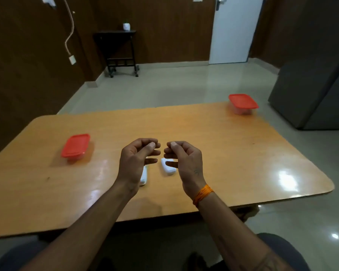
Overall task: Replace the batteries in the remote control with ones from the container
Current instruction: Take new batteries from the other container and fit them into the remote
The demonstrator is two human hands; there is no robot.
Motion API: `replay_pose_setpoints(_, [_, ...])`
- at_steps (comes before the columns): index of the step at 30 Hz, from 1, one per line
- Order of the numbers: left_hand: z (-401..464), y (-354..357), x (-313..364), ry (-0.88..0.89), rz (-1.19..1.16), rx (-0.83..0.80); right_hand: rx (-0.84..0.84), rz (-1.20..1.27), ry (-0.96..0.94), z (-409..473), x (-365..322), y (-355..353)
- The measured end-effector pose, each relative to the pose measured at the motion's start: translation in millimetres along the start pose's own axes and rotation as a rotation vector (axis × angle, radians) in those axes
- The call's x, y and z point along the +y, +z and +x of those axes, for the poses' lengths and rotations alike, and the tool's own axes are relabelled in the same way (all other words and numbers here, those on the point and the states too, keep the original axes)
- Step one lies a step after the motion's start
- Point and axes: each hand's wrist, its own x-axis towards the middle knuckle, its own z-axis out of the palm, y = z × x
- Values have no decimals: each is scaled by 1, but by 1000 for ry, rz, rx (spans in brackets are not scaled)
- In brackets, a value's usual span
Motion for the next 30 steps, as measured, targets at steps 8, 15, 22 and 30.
replay_pose_setpoints(8, [-11,-117,-8,-76,-57,209,-143,-63,31,-19,38,98])
replay_pose_setpoints(15, [11,-191,-31,-161,-101,514,-240,-179,-13,-2,67,175])
replay_pose_setpoints(22, [56,-232,-55,-187,210,632,-402,-534,-229,48,100,228])
replay_pose_setpoints(30, [92,-246,-79,-145,538,484,-609,-1187,-552,94,128,262])
